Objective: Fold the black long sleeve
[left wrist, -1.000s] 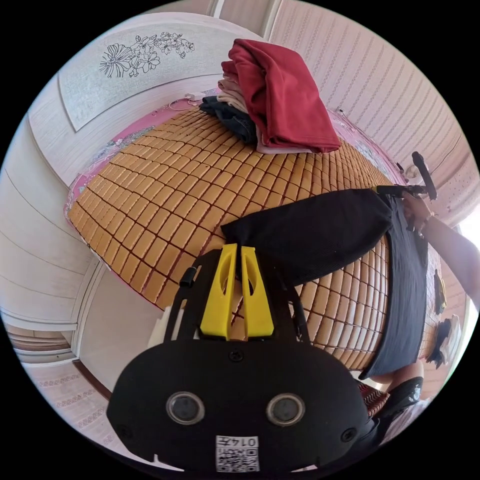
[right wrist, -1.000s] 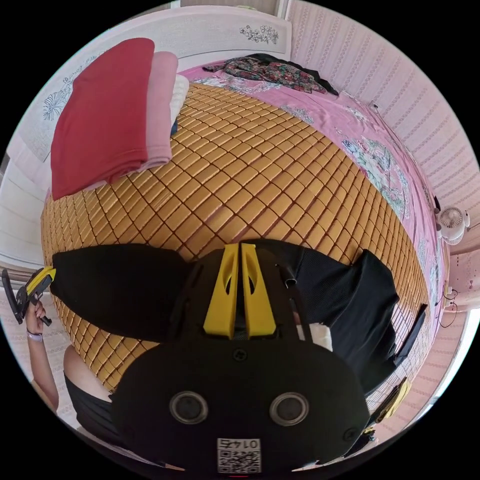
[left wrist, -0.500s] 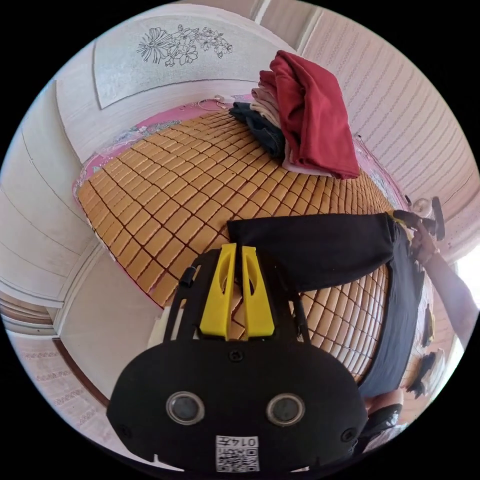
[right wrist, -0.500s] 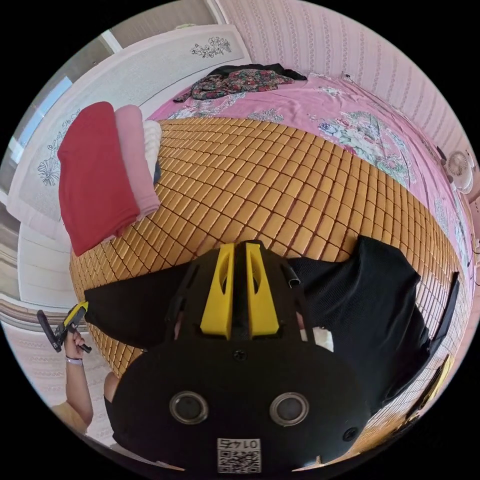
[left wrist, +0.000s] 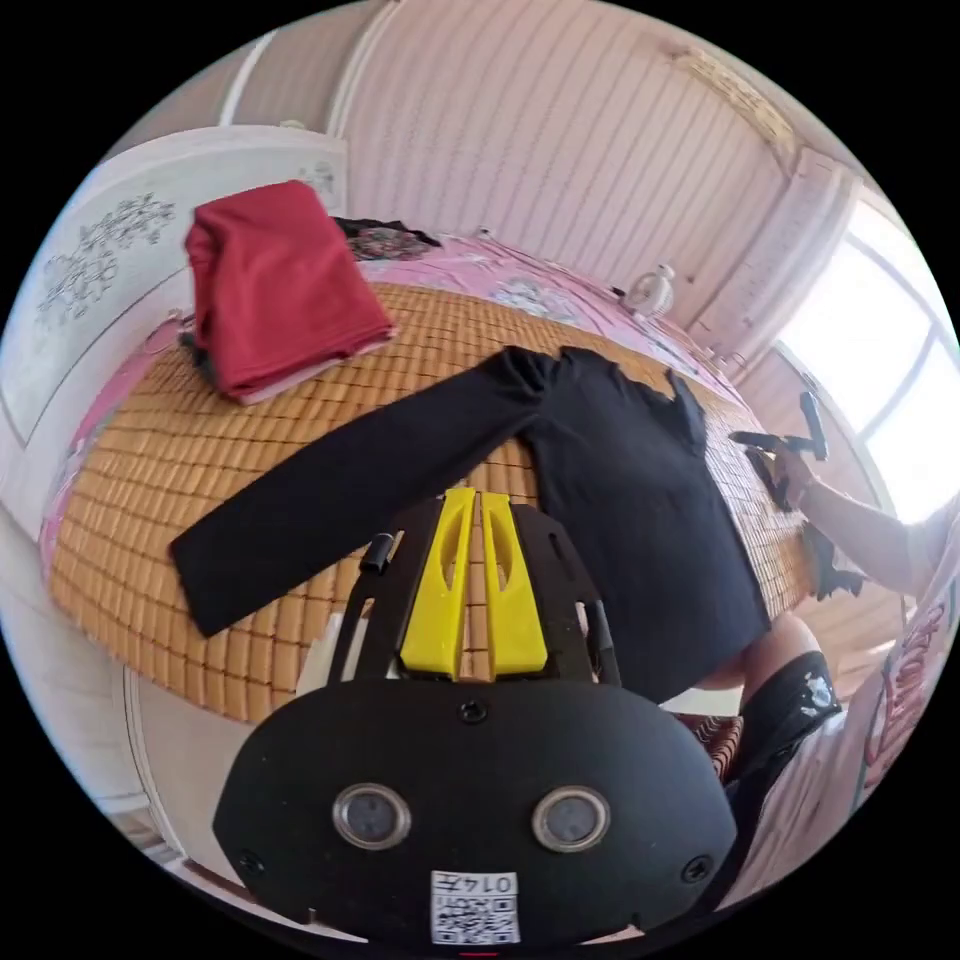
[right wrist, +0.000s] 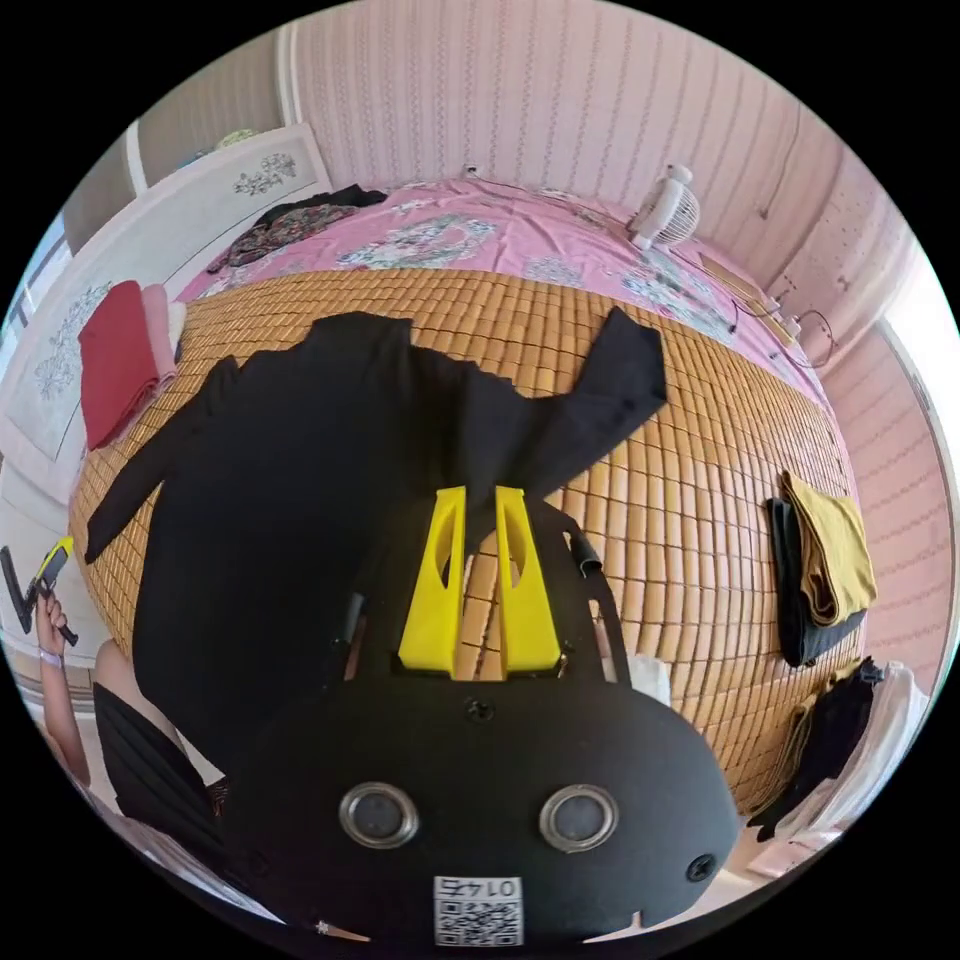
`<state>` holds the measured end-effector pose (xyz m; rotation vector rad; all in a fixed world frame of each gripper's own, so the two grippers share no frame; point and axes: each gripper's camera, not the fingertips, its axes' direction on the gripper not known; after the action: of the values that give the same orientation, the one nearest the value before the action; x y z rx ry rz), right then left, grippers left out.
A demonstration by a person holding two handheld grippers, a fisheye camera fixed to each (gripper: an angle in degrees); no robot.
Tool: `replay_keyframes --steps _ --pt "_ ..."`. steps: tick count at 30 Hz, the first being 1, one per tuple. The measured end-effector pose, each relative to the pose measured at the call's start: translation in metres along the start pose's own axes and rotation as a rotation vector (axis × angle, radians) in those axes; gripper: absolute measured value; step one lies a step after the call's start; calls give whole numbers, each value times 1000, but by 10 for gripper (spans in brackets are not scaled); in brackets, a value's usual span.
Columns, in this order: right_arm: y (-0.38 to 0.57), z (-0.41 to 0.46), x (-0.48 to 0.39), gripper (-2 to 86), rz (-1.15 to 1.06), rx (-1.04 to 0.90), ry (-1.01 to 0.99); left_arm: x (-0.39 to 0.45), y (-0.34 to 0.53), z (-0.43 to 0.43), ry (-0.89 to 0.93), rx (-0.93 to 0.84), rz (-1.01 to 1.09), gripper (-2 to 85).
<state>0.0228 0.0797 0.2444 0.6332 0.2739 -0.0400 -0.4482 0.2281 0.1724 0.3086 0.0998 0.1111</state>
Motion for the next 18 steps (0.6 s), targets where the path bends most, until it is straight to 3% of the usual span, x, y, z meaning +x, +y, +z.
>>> replay_keyframes --steps 4,9,18 --pt "10 3 71 64 182 10 -4 102 -43 81 273 -101 190 -8" --pt "1 23 134 83 298 37 -17 190 -75 157 388 -190 314 -6" --pt "-7 74 205 95 440 73 -14 260 -79 247 284 -342 442 -6"
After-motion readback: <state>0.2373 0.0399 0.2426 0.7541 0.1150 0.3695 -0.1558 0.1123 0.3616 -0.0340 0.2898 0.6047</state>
